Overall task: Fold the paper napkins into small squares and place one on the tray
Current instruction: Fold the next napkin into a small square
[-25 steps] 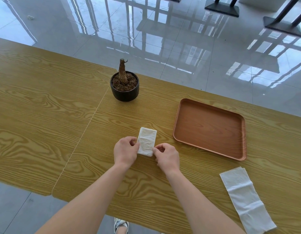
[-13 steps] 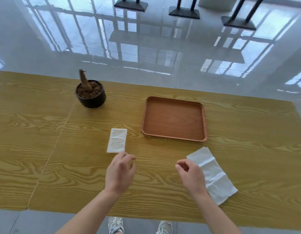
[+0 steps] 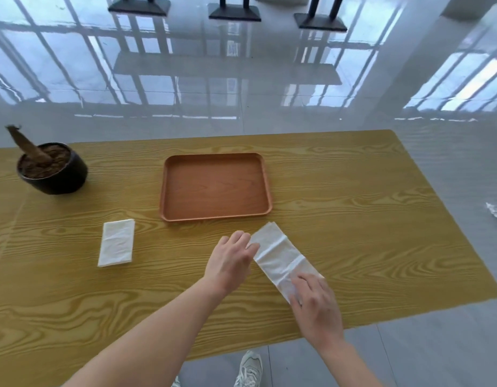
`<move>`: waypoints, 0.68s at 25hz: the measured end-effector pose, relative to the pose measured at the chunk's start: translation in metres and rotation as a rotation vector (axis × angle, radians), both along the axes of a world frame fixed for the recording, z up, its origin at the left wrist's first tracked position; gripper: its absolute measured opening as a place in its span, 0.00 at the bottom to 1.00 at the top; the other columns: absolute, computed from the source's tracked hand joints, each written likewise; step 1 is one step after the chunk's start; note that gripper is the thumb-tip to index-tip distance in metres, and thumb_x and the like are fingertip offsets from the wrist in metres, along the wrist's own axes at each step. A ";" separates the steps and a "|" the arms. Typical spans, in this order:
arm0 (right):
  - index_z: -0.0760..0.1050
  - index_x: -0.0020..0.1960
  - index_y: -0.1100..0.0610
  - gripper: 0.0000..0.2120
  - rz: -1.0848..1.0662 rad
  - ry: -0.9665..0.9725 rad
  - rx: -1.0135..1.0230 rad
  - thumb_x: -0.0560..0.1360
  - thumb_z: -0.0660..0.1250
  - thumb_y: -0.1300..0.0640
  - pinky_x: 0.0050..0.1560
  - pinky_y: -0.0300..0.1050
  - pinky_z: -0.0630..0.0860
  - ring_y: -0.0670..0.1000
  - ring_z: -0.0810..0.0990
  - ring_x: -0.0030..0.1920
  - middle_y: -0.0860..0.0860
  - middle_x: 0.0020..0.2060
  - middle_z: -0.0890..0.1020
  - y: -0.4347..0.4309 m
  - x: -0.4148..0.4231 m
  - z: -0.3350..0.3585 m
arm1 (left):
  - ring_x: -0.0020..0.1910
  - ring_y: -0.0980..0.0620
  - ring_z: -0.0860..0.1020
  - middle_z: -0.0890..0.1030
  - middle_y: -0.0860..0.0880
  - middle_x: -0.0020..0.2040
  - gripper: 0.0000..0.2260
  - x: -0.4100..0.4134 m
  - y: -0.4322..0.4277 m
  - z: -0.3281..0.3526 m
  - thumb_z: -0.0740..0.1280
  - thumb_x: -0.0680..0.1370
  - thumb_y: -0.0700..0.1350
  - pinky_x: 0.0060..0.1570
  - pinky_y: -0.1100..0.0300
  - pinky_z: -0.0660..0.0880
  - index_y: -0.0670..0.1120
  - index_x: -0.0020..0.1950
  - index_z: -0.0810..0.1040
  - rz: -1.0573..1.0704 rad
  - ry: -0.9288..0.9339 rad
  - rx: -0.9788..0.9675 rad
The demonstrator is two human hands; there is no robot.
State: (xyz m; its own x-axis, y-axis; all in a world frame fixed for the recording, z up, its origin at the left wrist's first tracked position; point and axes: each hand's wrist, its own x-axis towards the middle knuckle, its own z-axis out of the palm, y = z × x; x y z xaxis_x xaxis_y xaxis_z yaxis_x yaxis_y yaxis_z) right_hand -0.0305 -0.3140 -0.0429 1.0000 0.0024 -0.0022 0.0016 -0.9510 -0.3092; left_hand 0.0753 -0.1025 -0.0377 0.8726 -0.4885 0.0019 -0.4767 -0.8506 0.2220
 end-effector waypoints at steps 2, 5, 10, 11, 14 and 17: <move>0.83 0.52 0.56 0.17 0.019 -0.008 0.012 0.65 0.82 0.59 0.51 0.52 0.80 0.56 0.81 0.54 0.52 0.52 0.84 -0.005 -0.007 -0.004 | 0.59 0.46 0.73 0.78 0.48 0.57 0.10 0.008 -0.004 -0.003 0.62 0.77 0.38 0.51 0.51 0.73 0.48 0.53 0.79 -0.031 0.000 0.091; 0.82 0.47 0.55 0.16 0.033 0.000 0.033 0.63 0.83 0.56 0.51 0.50 0.80 0.55 0.81 0.53 0.51 0.53 0.83 -0.013 -0.013 -0.008 | 0.48 0.48 0.73 0.78 0.51 0.45 0.08 0.019 -0.004 -0.005 0.65 0.76 0.37 0.43 0.54 0.71 0.49 0.41 0.78 -0.064 -0.013 0.147; 0.82 0.45 0.54 0.09 0.069 -0.077 0.015 0.68 0.80 0.59 0.49 0.50 0.80 0.54 0.81 0.51 0.50 0.53 0.82 -0.016 -0.014 -0.014 | 0.59 0.44 0.75 0.81 0.48 0.44 0.07 0.024 0.004 -0.011 0.69 0.72 0.37 0.48 0.49 0.75 0.44 0.34 0.78 -0.191 -0.107 0.122; 0.82 0.45 0.55 0.08 0.073 -0.095 0.017 0.69 0.79 0.60 0.48 0.51 0.80 0.54 0.81 0.51 0.50 0.52 0.82 -0.016 -0.012 -0.014 | 0.60 0.43 0.76 0.81 0.48 0.45 0.07 0.024 0.005 -0.012 0.69 0.72 0.38 0.49 0.49 0.75 0.44 0.34 0.79 -0.211 -0.112 0.104; 0.83 0.43 0.56 0.05 0.059 -0.129 0.062 0.70 0.77 0.62 0.50 0.52 0.80 0.55 0.81 0.51 0.51 0.50 0.83 -0.015 -0.008 -0.014 | 0.61 0.45 0.77 0.82 0.49 0.46 0.05 0.020 0.013 -0.010 0.70 0.72 0.40 0.50 0.49 0.76 0.44 0.35 0.80 -0.216 -0.095 -0.004; 0.84 0.45 0.56 0.05 0.043 -0.170 0.201 0.71 0.77 0.64 0.52 0.47 0.79 0.53 0.81 0.50 0.49 0.48 0.85 -0.011 0.000 -0.003 | 0.59 0.48 0.79 0.82 0.52 0.47 0.04 0.009 0.032 -0.003 0.71 0.71 0.41 0.48 0.50 0.76 0.46 0.37 0.78 -0.112 -0.027 -0.221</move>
